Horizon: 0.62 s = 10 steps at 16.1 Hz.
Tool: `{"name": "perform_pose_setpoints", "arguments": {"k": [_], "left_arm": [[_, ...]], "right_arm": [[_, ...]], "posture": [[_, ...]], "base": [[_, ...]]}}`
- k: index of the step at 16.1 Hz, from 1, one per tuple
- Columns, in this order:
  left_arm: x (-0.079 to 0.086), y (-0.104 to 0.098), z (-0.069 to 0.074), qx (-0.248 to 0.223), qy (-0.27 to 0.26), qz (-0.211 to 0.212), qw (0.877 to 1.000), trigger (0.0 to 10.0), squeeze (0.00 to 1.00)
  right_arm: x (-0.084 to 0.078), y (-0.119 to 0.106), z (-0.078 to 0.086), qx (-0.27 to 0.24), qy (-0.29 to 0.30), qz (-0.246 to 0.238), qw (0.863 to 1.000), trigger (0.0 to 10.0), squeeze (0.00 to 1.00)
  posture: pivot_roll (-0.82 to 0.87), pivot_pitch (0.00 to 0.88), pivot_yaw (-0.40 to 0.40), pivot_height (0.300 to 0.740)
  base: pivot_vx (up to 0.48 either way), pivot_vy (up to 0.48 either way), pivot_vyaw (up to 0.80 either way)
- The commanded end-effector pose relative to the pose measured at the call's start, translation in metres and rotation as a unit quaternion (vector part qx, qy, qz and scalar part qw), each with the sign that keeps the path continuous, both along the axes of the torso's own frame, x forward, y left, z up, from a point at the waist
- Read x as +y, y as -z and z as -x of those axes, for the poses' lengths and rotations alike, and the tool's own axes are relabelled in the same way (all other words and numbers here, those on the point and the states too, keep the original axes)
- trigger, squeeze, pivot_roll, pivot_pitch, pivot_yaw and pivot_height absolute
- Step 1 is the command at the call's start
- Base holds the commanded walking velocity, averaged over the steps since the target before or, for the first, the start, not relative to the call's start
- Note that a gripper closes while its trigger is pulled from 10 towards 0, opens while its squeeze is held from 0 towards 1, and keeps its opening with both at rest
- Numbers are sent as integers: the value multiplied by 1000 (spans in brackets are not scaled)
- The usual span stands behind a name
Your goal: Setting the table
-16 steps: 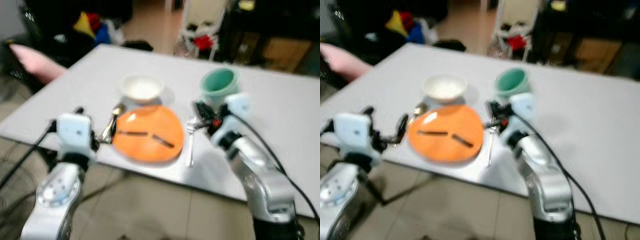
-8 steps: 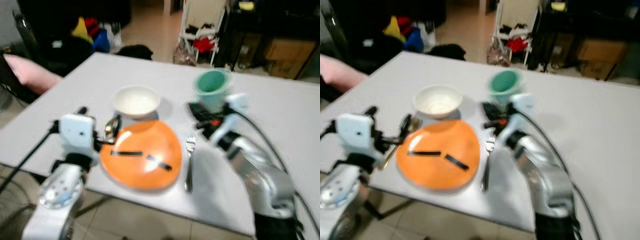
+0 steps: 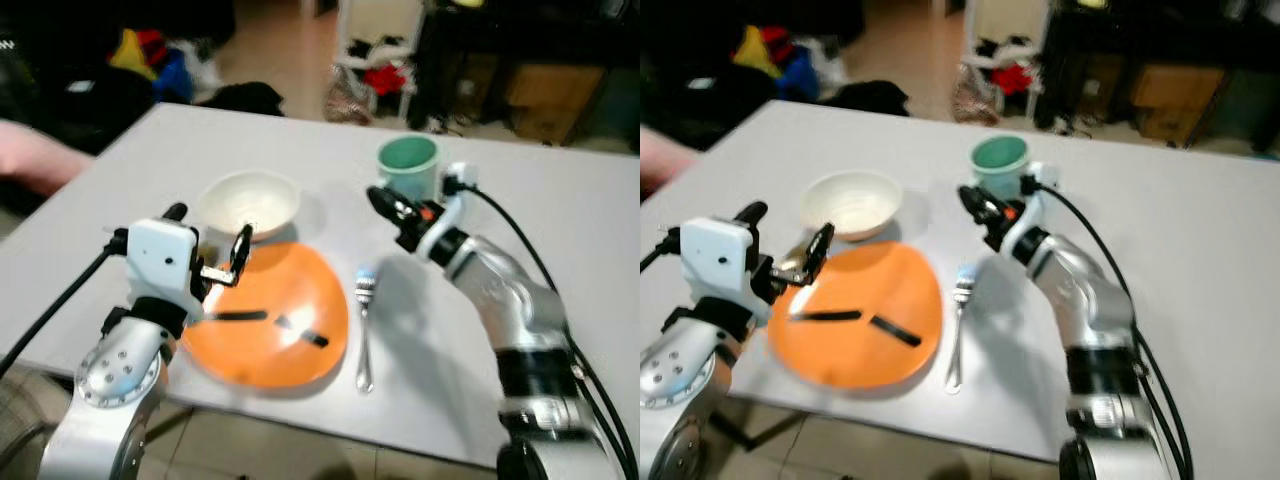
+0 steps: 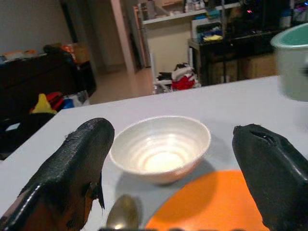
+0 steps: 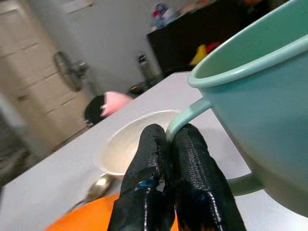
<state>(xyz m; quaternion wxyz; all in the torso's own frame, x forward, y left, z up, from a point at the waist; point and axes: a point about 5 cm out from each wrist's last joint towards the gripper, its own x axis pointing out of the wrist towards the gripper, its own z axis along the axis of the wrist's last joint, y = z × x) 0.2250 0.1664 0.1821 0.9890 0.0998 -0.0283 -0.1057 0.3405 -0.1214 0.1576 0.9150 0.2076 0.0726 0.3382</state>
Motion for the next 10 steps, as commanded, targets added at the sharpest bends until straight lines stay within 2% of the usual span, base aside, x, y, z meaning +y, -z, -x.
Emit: {"name": "perform_pose_setpoints", "arguments": {"k": [1,3,6,7,10], "left_arm": [[-2,1,2,16,29,4,999,10000,0],[-6,1,4,29,64,1,998,10000,0],[-5,1,6,37,76,-4,996,10000,0],[-5,0,9,41,80,-8,996,10000,0],[-2,0,14,48,82,-12,995,10000,0]], "right_arm": [[-1,0,-8,-1,-13,-9,1000,10000,0],[6,1,-21,8,-27,-25,999,10000,0],[17,2,-33,-4,-25,-10,1000,10000,0],[26,5,-37,-5,-29,4,1000,10000,0],[35,13,-37,6,-35,23,999,10000,0]], "posture": [[-46,0,26,740],[-33,0,26,740],[-17,0,28,740],[-7,0,27,740],[18,10,25,740]], "base": [[0,0,0],[0,0,0],[0,0,0],[0,0,0],[0,0,0]]}}
